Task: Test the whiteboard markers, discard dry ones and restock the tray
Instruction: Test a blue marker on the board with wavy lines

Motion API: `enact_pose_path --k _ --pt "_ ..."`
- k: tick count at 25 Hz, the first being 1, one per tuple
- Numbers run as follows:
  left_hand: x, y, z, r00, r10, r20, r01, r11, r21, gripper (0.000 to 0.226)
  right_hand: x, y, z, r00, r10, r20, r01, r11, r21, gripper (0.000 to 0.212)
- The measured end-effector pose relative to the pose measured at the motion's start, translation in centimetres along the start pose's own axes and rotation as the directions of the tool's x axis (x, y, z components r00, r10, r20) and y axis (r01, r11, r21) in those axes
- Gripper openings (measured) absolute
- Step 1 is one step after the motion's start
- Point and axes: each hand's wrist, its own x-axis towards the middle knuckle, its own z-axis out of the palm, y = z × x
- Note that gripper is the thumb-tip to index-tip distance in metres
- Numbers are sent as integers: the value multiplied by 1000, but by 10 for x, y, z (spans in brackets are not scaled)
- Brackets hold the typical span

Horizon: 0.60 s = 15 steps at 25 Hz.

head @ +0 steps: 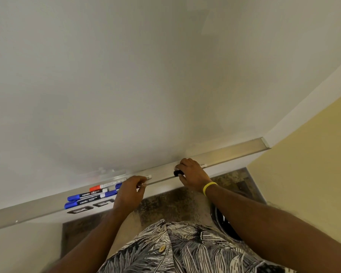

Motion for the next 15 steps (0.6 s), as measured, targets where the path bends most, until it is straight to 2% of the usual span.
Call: enact_pose_path --k 3,7,12,15 --pt "-15 -20 -11 995 94 -22 -89 981 170 27 6 -21 9 1000 -30 -2 30 999 19 28" --pt "-28 -49 -29 995 92 -32 -74 922 379 46 19 -54 18 997 -78 29 76 996 48 30" --pt "-42 -71 -45 999 46 -19 -31 862 506 61 41 -94 30 984 -139 110 138 990 19 33" --pt "-49 -81 -53 1000 15 -9 -8 847 532 69 56 -109 37 971 -162 174 178 981 -83 31"
